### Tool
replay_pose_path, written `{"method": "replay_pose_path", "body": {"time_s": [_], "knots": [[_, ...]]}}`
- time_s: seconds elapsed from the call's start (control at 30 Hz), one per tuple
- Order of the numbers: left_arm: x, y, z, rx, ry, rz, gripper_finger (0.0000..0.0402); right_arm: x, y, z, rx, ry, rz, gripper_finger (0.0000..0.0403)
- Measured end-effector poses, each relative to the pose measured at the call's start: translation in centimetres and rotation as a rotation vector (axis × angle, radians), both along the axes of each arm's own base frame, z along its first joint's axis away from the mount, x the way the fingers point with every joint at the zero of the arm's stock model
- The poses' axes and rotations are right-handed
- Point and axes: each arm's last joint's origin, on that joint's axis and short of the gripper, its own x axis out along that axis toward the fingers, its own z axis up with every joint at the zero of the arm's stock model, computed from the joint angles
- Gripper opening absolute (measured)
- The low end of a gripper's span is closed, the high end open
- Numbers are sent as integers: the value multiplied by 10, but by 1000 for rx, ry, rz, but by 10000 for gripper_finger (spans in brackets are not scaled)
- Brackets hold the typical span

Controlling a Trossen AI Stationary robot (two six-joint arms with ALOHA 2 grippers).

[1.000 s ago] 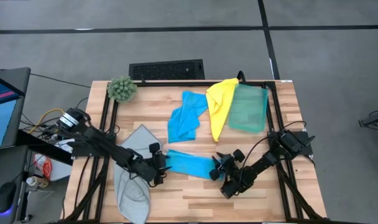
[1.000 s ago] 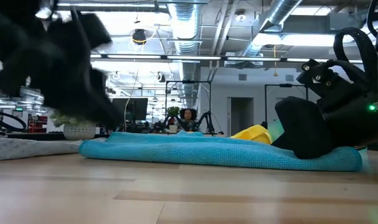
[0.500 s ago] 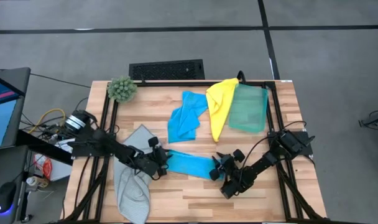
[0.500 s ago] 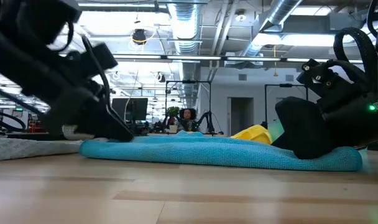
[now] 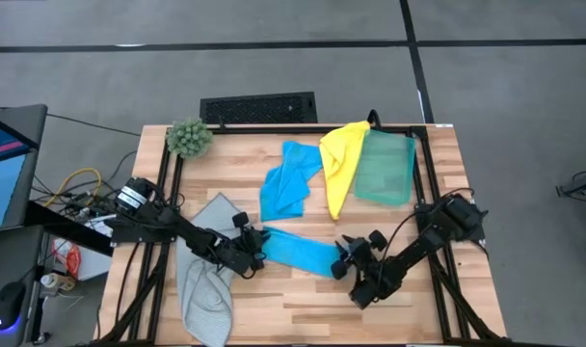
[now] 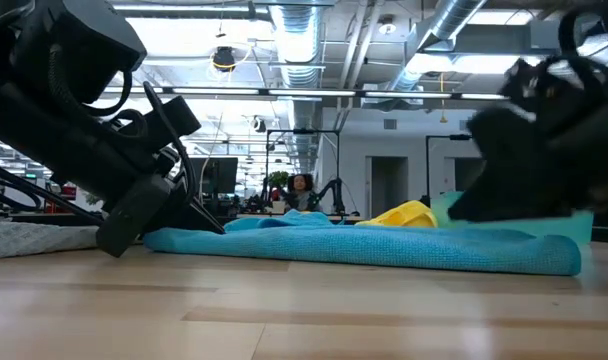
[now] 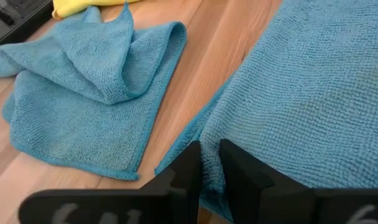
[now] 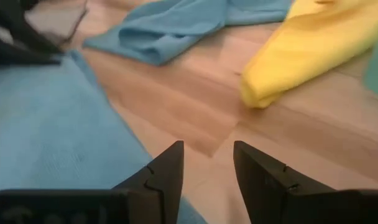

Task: Fold microfiber towels
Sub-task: Fold the blue microfiber cloth

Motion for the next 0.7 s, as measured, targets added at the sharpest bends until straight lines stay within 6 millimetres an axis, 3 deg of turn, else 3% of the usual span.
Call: {"method": "replay_pose_path", "body": {"time_s": [0.23,0.4,0.5,0.63,0.7], "knots": [[0,0,0,-24,-16,19,53,-8,5,42,365,-30,-68,179],[0,-1,9,4,-6,-23,52,-15,10,64,432,-26,7,207],[3,-5,29,26,-25,-105,52,-19,14,70,400,0,80,213],[3,-6,57,39,-61,-205,52,-18,28,66,199,125,330,212],[2,-6,67,31,-91,-213,52,-13,28,60,94,145,363,205]]}}
